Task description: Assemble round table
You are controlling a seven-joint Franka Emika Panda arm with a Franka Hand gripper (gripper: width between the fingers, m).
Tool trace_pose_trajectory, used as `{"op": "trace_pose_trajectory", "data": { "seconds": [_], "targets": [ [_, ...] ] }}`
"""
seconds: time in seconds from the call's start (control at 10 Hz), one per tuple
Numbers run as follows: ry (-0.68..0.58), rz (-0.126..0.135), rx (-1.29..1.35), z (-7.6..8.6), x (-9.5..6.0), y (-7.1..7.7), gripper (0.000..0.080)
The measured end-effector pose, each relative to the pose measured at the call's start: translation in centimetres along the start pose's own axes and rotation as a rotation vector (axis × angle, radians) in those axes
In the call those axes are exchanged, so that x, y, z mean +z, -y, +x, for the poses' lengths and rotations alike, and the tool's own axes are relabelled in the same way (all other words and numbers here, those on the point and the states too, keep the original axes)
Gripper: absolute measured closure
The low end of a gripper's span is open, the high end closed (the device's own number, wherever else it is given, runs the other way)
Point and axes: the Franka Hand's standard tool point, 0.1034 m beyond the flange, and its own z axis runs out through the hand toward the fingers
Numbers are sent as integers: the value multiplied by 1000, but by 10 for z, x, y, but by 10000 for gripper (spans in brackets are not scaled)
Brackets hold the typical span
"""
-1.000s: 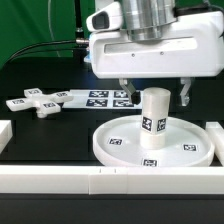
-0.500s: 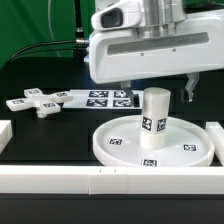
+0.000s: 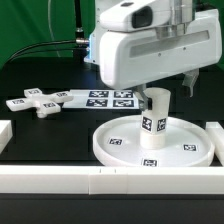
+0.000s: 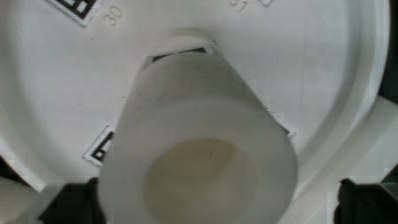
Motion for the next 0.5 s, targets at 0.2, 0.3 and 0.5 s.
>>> {"op": "trace_pose_trajectory", "data": {
  "seconds": [0.2,0.3,0.5],
  "targets": [
    [1,-3,-111,-1,0,-3,150],
    [2,-3,-152,-2,0,-3,150],
    [1,-31,-382,0,-1,-7,150]
  ]
}}
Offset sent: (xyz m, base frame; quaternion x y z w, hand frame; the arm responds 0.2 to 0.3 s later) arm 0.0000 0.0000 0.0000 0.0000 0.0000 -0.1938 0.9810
